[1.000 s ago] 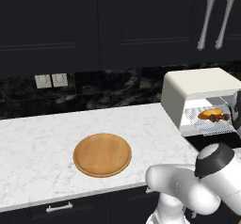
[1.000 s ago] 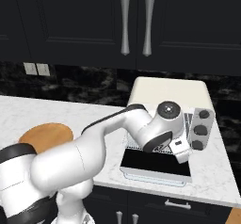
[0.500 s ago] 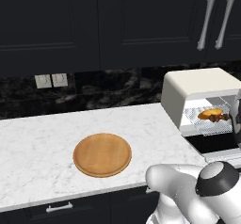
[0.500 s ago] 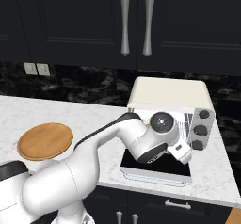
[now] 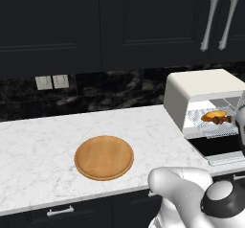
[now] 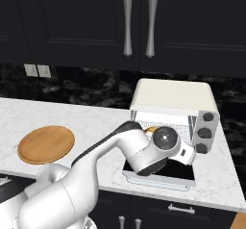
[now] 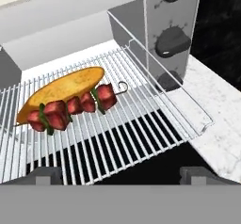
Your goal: Pick up the kebab skewer and baguette bread, and place them inside the toaster oven. Close the toaster oven door and start by setting the timer.
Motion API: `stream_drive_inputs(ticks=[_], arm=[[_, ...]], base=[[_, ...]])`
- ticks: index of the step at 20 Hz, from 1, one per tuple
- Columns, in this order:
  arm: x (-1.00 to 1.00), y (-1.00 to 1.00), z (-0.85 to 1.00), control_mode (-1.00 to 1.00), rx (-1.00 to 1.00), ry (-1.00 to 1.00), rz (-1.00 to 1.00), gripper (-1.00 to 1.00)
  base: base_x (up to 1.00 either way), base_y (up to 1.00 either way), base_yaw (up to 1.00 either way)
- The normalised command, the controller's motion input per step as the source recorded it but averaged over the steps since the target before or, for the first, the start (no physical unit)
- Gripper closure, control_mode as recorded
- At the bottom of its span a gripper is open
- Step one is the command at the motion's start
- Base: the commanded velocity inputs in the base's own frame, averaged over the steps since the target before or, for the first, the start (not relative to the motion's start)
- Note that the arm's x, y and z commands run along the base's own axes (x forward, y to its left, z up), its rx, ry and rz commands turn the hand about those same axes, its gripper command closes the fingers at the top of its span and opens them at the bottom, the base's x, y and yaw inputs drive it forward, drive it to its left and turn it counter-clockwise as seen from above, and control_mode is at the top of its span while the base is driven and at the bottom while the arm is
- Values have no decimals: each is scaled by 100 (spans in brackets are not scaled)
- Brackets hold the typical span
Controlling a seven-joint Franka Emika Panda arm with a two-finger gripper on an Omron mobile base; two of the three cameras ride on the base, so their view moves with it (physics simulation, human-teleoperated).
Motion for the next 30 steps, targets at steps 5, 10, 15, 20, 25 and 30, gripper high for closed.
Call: stream_drive_inputs(ticks=[5,10,15,20,25,30], arm=[[0,5,-2,-100,-16,0,23,-100],[0,3,-7,-100,-18,0,14,-100],[0,0,-8,-100,-15,0,10,-100],[0,8,-14,-100,-5,0,2,-100],[-1,16,-26,-100,1,0,0,-100],[0,0,-23,-100,5,-3,0,-100]], base=[[0,0,0],[0,0,0],[0,0,0],[0,0,0],[0,0,0],[0,0,0]])
